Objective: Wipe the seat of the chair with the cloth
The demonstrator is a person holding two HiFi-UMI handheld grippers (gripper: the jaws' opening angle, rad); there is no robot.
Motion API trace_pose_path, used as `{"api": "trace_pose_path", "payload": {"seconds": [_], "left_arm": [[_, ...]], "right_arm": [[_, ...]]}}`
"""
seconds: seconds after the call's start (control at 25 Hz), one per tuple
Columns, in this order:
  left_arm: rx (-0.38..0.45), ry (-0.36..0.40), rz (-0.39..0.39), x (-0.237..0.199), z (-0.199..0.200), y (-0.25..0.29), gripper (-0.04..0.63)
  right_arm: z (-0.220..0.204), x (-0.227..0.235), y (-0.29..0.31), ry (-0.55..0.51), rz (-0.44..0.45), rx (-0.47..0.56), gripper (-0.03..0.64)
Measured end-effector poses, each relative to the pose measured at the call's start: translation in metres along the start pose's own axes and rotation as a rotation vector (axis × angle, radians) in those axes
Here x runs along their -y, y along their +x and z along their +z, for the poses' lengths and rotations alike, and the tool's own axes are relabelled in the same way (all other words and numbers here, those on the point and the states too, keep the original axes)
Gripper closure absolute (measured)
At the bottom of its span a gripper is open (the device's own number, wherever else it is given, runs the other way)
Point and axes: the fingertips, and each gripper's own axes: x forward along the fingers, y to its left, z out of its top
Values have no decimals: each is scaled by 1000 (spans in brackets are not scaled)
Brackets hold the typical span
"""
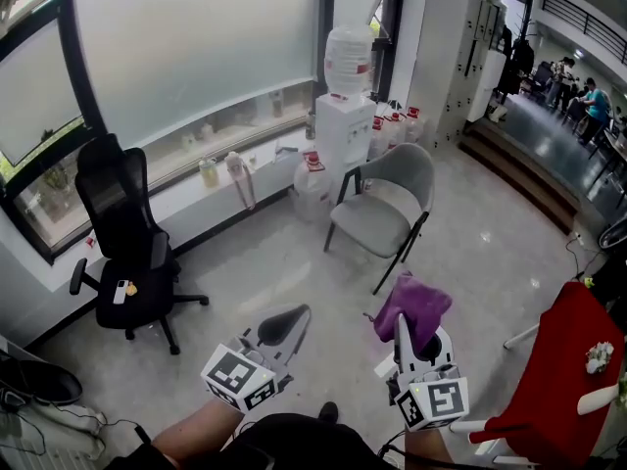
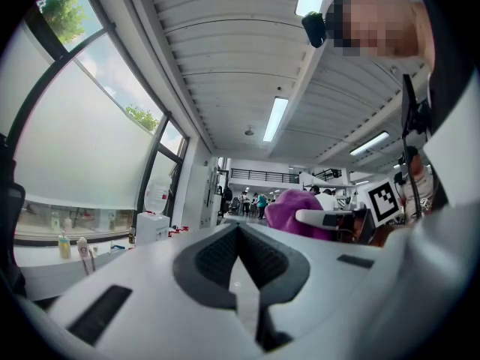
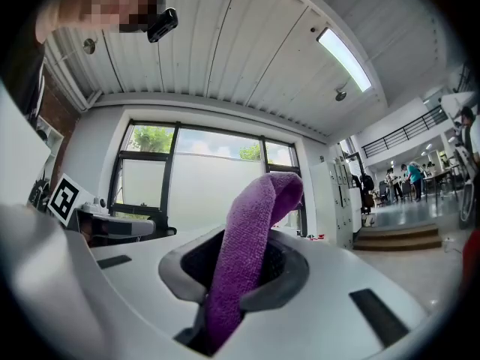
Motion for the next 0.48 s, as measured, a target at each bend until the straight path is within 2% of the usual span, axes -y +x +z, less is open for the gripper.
{"api": "trace_pose_path", "payload": {"seconds": [0.48], "left_arm": [[-23,2,51,-10,-13,73,588]], "right_arm": [[-1,68,37,-10,48,18,554]]}}
